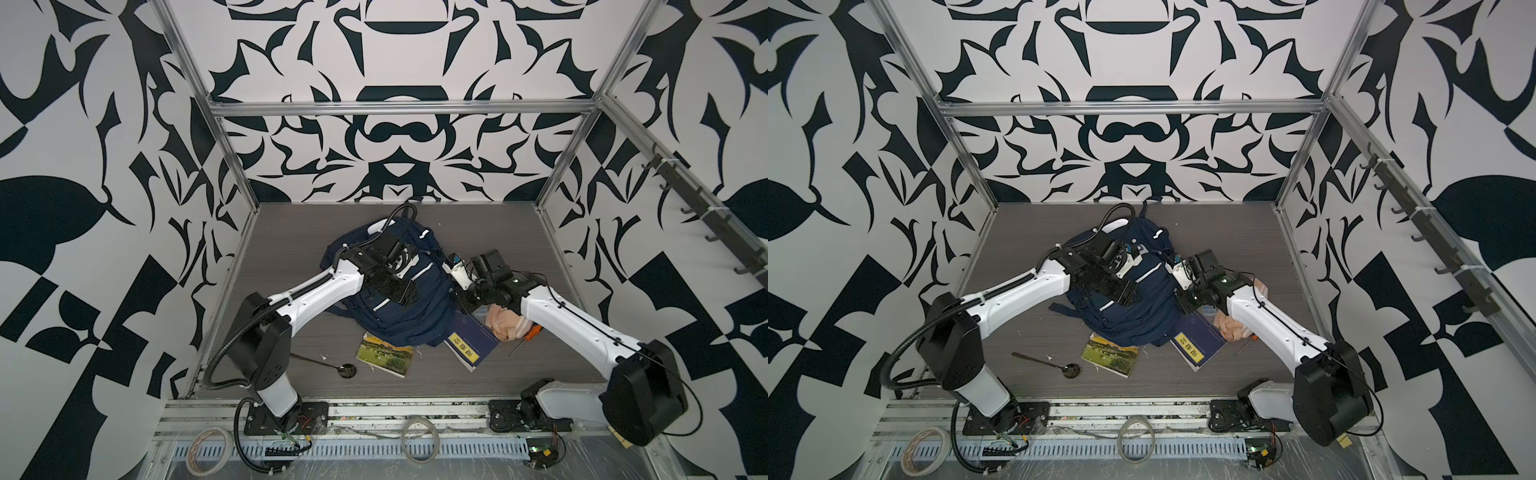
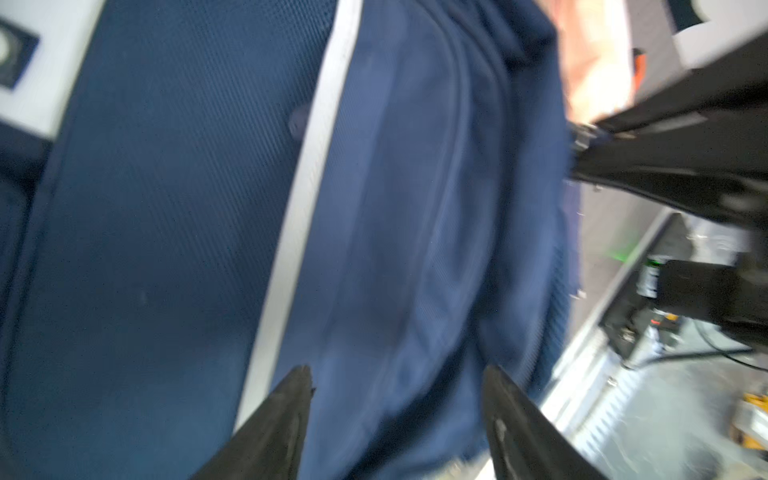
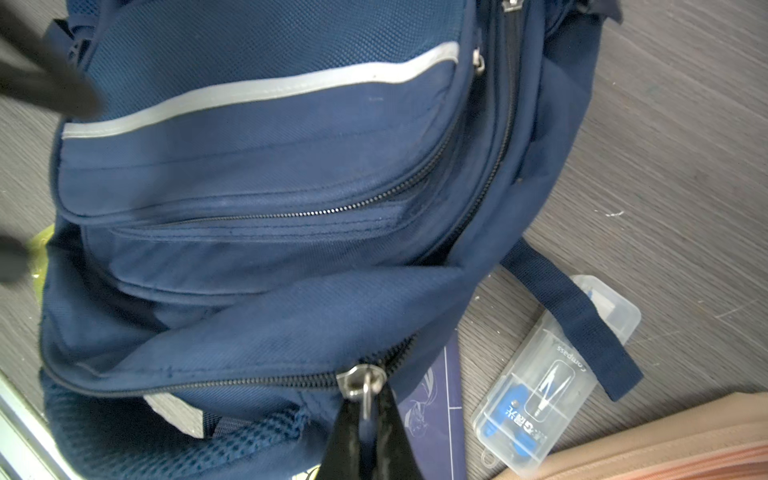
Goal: Pack the student bag
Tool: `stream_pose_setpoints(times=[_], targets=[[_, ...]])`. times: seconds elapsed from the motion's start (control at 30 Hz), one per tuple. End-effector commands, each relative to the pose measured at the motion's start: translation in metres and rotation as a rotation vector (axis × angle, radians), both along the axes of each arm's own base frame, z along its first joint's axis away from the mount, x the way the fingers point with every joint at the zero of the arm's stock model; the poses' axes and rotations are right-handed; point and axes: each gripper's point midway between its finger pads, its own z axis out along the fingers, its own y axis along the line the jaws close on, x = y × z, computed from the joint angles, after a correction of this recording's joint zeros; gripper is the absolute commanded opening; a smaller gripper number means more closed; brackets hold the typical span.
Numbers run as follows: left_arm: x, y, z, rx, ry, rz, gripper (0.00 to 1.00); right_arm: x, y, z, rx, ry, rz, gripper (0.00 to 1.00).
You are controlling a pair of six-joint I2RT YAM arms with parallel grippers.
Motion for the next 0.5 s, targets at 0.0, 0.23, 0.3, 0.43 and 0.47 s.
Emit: stream_pose_setpoints(times=[0.0,0.23,0.3,0.43,0.47], targets=[[0.013,-0.020,0.001,0.007,-0.098,-0.071,0.68,0.017,0.012,0.033,0.081,-0.106,0.012,0.00],[0.039,-0.021,-0.027,0.155,-0.210,-0.080,0.52,0.024,0.015,0.037,0.111,-0.112,-0.004,0.00],[0.043,-0.020,-0.036,0.175,-0.227,-0.080,0.39,0.025,0.014,0.038,0.115,-0.114,-0.008,0.00],[0.047,-0.024,-0.041,0.174,-0.239,-0.078,0.17,0.028,0.012,0.042,0.122,-0.121,-0.017,0.00],[0.048,-0.026,-0.041,0.168,-0.236,-0.076,0.09,0.028,0.011,0.042,0.122,-0.123,-0.019,0.00]])
